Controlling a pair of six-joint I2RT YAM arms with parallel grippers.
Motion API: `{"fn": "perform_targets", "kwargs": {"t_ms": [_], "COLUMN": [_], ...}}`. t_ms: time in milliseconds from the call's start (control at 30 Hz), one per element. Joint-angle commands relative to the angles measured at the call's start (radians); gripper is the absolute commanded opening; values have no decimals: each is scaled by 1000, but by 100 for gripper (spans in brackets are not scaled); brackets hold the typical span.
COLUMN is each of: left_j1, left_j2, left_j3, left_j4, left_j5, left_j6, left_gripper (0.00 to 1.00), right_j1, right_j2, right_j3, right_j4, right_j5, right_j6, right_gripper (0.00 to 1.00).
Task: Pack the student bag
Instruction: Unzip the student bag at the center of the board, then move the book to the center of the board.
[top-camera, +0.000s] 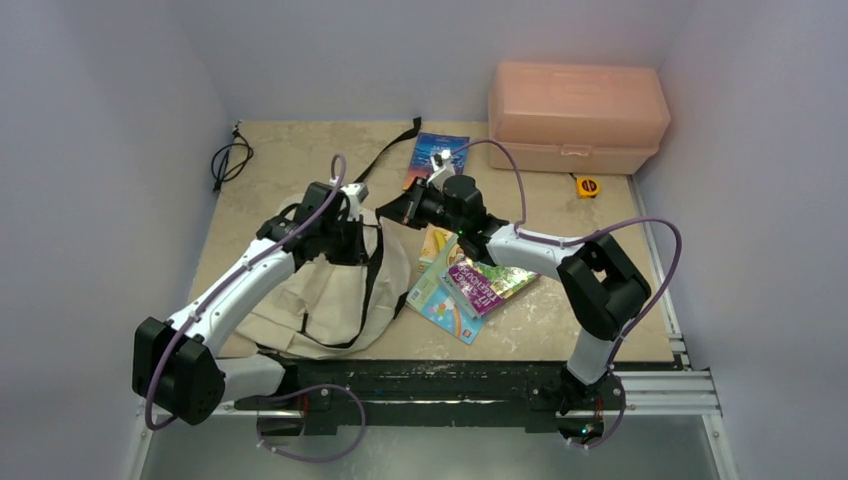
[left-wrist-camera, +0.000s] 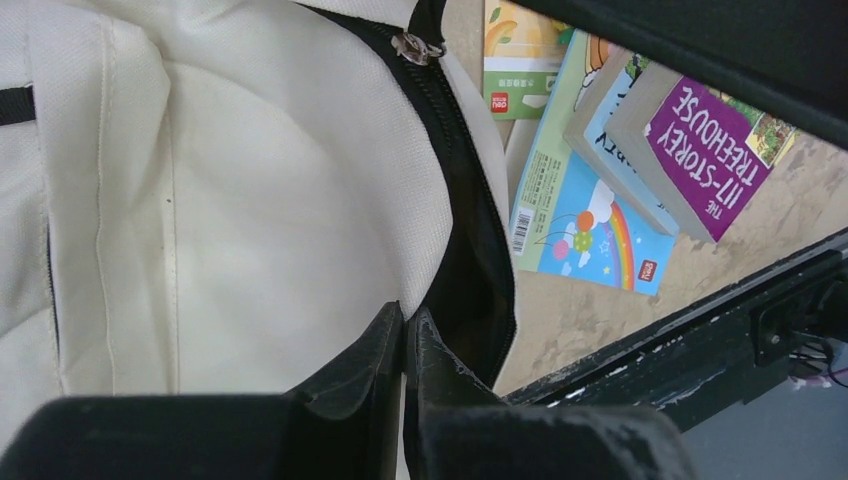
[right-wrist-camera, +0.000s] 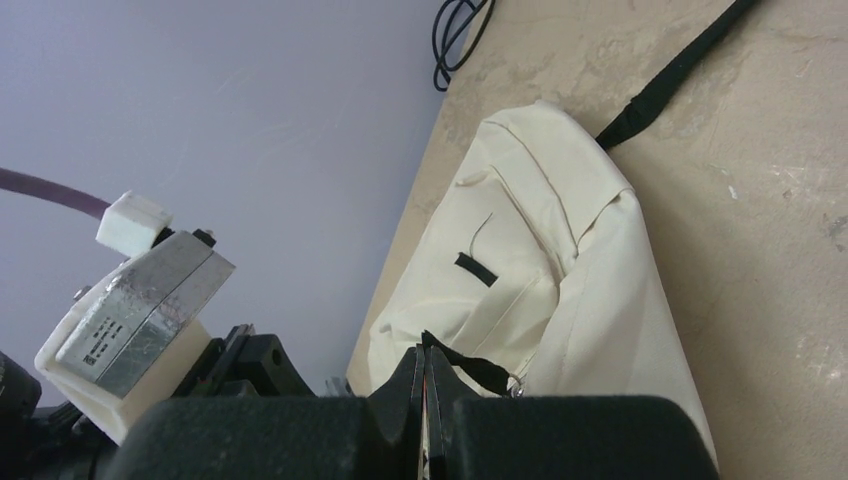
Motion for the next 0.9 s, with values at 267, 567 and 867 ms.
{"fn": "perform_targets", "kwargs": {"t_ms": [267, 567, 867], "left_j1": [-4, -3, -3], "left_j2": [-328, -277, -298], "left_j3": [-38, -59, -87], "left_j4": [-66, -7, -21], "left_j5": [-278, -297, -313], "left_j6": [170, 190, 219], "left_gripper": [0, 0, 0], "right_j1": [-18, -19, 33], "right_j2": [241, 180, -134], "right_j3": [390, 410, 87], "right_j4": [-82, -447, -691], "right_j5": [205, 156, 267], "right_j6": [-66, -296, -501], "right_gripper": [0, 53, 77]}}
